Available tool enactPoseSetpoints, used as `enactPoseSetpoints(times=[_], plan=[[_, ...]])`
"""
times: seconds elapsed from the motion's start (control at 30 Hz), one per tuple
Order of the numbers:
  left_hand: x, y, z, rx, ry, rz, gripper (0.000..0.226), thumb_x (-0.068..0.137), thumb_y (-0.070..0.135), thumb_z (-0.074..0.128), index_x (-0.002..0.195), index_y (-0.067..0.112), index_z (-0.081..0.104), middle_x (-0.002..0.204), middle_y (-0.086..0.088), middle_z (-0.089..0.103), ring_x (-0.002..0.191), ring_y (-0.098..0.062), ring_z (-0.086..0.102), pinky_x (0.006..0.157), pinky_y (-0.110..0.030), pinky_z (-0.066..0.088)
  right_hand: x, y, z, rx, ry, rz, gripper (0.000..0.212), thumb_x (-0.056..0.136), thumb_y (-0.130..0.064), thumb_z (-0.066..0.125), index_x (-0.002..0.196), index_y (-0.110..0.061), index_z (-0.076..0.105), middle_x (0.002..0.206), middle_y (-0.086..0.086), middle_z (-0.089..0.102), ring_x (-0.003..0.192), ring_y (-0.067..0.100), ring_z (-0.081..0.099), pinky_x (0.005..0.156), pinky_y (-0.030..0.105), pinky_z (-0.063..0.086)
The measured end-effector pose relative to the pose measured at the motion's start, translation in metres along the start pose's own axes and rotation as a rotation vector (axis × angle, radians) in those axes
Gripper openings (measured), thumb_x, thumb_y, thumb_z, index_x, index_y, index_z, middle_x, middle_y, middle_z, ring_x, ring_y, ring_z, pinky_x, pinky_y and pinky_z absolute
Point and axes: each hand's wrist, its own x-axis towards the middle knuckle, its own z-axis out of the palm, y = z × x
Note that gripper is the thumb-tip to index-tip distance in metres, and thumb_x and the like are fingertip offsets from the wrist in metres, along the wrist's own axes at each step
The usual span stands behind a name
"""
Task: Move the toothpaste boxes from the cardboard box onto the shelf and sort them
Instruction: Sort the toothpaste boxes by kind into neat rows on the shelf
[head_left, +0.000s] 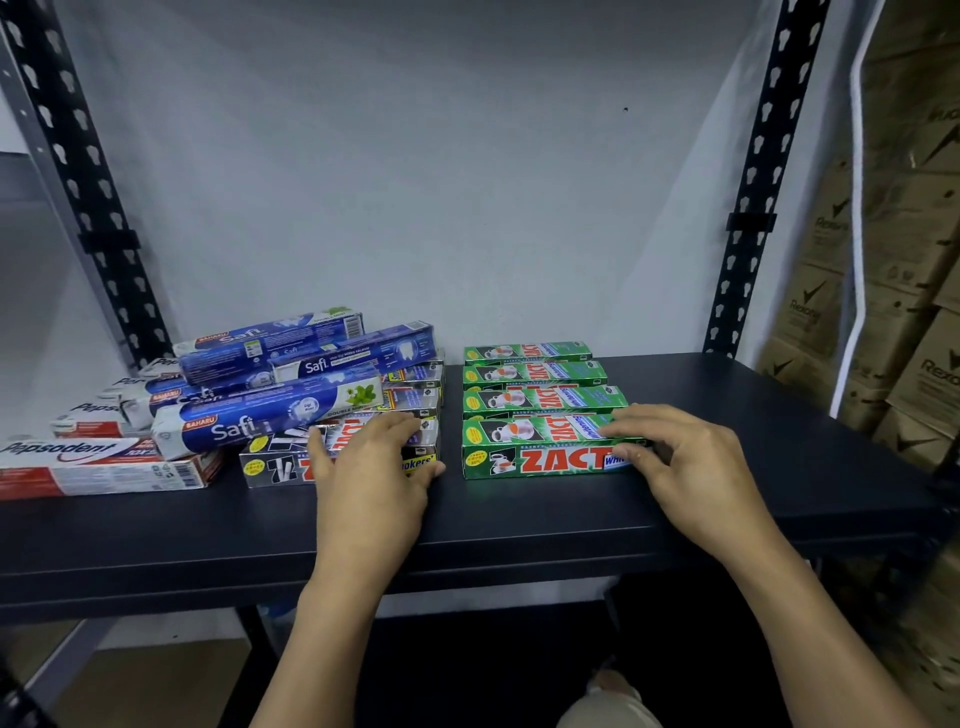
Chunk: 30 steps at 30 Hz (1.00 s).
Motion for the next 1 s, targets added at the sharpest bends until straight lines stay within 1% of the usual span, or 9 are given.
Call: enactPoseSetpoints(times=[0.33, 0.43, 0.53, 0.7, 0.77, 0.83, 0.9, 0.97, 1.0], plan=[[-0.002, 0.001, -0.001, -0.012, 0.007, -0.017, 0.044, 0.083, 0.036, 0.077, 0.125, 0.026, 0.066, 0.135, 0.012, 0.060, 0.125, -0.012, 0.056, 0.120, -0.055, -0.001, 0.001, -0.002, 0.001, 0.021, -0.020, 0.020, 0.025, 0.081, -0.005, 0.079, 0.097, -0.025, 0.080, 0.106, -0.013, 0.071, 0.109, -0.006, 0.059, 0.093, 0.011, 0.046], [-0.002, 0.002, -0.002, -0.013, 0.002, -0.025, 0.045, 0.083, 0.036, 0.077, 0.125, 0.026, 0.066, 0.135, 0.012, 0.061, 0.125, -0.012, 0.056, 0.120, -0.055, -0.001, 0.000, -0.003, 0.002, 0.026, -0.016, 0.022, 0.025, 0.082, -0.006, 0.078, 0.098, -0.025, 0.080, 0.107, -0.013, 0.071, 0.109, -0.011, 0.058, 0.095, 0.017, 0.048], [-0.001, 0.002, -0.002, -0.011, -0.002, -0.023, 0.045, 0.083, 0.036, 0.076, 0.126, 0.026, 0.065, 0.136, 0.012, 0.060, 0.125, -0.012, 0.056, 0.120, -0.054, -0.002, 0.000, -0.004, 0.002, 0.020, -0.016, 0.019, 0.026, 0.082, -0.005, 0.078, 0.098, -0.025, 0.080, 0.107, -0.013, 0.071, 0.107, -0.018, 0.055, 0.095, 0.017, 0.048], [-0.002, 0.000, -0.003, -0.055, -0.011, 0.012, 0.045, 0.083, 0.031, 0.077, 0.126, 0.028, 0.063, 0.135, 0.012, 0.059, 0.124, -0.012, 0.055, 0.119, -0.056, -0.001, 0.000, -0.011, -0.002, 0.018, -0.038, 0.072, 0.023, 0.083, -0.013, 0.078, 0.101, -0.027, 0.079, 0.113, -0.014, 0.069, 0.108, -0.005, 0.059, 0.088, 0.005, 0.041], [-0.002, -0.004, -0.007, -0.096, 0.008, 0.031, 0.045, 0.085, 0.027, 0.077, 0.127, 0.028, 0.063, 0.135, 0.011, 0.059, 0.126, -0.013, 0.054, 0.121, -0.057, 0.005, 0.003, -0.019, -0.002, 0.017, -0.054, 0.089, 0.024, 0.085, -0.021, 0.076, 0.108, -0.028, 0.076, 0.119, -0.015, 0.066, 0.115, -0.003, 0.056, 0.096, 0.011, 0.040], [-0.001, -0.013, -0.012, -0.166, 0.073, 0.085, 0.040, 0.086, 0.021, 0.075, 0.124, 0.025, 0.066, 0.130, 0.007, 0.062, 0.123, -0.017, 0.056, 0.117, -0.058, 0.025, 0.009, -0.031, 0.002, -0.010, -0.070, 0.060, 0.027, 0.087, -0.025, 0.074, 0.113, -0.029, 0.074, 0.122, -0.018, 0.062, 0.120, 0.000, 0.053, 0.103, 0.020, 0.040], [0.003, -0.031, -0.022, -0.215, 0.204, 0.134, 0.033, 0.085, 0.013, 0.075, 0.118, 0.018, 0.070, 0.123, 0.001, 0.066, 0.116, -0.020, 0.060, 0.108, -0.048, 0.043, 0.018, -0.048, 0.012, -0.035, -0.112, -0.010, 0.029, 0.089, -0.027, 0.072, 0.118, -0.029, 0.071, 0.123, -0.018, 0.062, 0.122, 0.003, 0.051, 0.108, 0.026, 0.037], [0.010, -0.054, -0.037, -0.195, 0.333, 0.109, 0.027, 0.085, 0.010, 0.074, 0.113, 0.012, 0.073, 0.120, -0.004, 0.066, 0.112, -0.022, 0.061, 0.103, -0.036, 0.045, 0.031, -0.069, 0.027, -0.022, -0.177, -0.094, 0.030, 0.090, -0.027, 0.071, 0.120, -0.030, 0.070, 0.125, -0.015, 0.064, 0.123, 0.005, 0.052, 0.109, 0.025, 0.035], [0.015, -0.067, -0.044, -0.164, 0.371, 0.078, 0.026, 0.086, 0.012, 0.073, 0.112, 0.011, 0.072, 0.121, -0.005, 0.065, 0.112, -0.023, 0.060, 0.102, -0.037, 0.045, 0.038, -0.079, 0.037, -0.013, -0.210, -0.137, 0.030, 0.090, -0.026, 0.070, 0.120, -0.030, 0.069, 0.126, -0.013, 0.065, 0.123, 0.005, 0.053, 0.108, 0.023, 0.034]])
